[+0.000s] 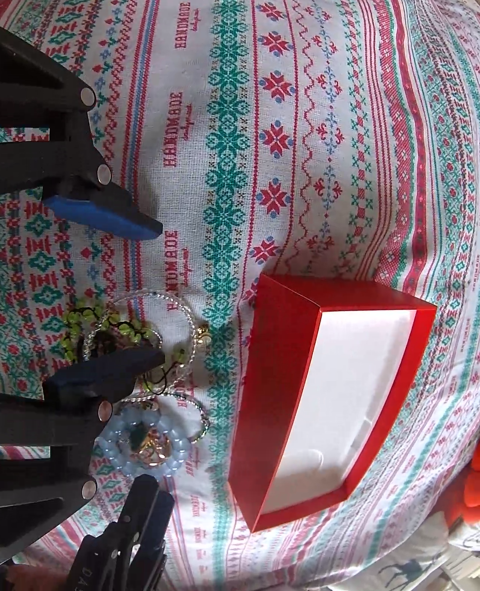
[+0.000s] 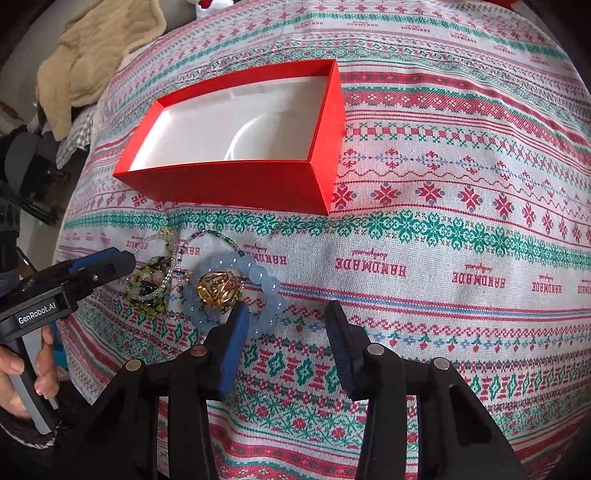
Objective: Organize jewelry
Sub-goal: 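Grasp the pearl bracelet from the pile with the left gripper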
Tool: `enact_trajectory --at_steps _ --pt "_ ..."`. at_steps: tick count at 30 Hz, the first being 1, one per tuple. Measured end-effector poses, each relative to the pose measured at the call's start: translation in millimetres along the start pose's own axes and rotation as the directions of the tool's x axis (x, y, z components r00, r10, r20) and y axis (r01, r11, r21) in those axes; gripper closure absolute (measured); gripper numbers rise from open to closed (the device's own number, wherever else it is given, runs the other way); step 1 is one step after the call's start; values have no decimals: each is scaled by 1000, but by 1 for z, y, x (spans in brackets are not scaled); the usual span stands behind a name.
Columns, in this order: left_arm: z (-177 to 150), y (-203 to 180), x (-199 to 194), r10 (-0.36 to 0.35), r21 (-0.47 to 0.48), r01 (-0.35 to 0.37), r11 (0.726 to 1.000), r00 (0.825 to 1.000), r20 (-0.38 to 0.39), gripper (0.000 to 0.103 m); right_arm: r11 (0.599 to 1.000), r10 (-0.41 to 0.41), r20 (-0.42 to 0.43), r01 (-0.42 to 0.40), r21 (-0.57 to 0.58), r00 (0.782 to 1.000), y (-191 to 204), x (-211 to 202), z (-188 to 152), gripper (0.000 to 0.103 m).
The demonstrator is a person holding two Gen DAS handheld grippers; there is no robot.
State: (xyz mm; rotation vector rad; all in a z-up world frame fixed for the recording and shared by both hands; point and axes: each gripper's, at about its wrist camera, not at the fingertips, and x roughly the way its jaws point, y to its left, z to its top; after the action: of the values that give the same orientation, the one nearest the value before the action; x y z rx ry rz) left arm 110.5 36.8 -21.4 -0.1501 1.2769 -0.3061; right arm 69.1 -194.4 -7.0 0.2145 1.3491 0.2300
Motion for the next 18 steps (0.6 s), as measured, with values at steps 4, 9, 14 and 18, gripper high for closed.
enact_trajectory --at_steps 4,9,14,18 --pt "8 -9 9 45 9 -45 999 999 2 69 1000 -10 -7 10 1 1000 5 11 9 66" --pt "13 -28 19 105 58 -105 993 994 14 88 996 -65 -12 64 -57 998 19 20 13 82" --pt "19 -48 27 151 106 -153 982 988 31 101 992 -94 -5 93 -86 996 26 24 16 90" --pt "21 -55 28 157 119 -161 980 987 42 103 992 -95 1 95 -87 995 28 23 16 91"
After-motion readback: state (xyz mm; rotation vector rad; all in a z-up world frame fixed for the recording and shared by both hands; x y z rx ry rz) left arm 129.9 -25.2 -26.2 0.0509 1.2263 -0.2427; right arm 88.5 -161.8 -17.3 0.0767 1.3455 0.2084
